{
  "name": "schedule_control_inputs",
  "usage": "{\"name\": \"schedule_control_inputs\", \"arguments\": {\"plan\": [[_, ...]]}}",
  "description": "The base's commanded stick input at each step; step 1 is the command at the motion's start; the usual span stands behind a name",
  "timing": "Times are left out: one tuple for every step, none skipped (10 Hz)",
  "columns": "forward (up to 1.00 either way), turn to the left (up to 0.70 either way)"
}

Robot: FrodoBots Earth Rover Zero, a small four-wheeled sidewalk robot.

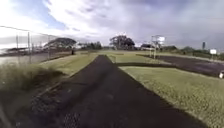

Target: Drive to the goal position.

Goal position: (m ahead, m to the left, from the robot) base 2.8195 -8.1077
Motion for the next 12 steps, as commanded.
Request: {"name": "schedule_control_inputs", "arguments": {"plan": [[0.5, 0.0], [0.5, 0.0], [0.5, 0.0], [0.5, 0.0], [0.5, 0.0], [0.5, 0.0], [0.5, 0.0], [0.5, 0.0], [0.5, 0.0], [0.5, 0.0], [0.5, 0.0], [0.5, 0.0]]}}
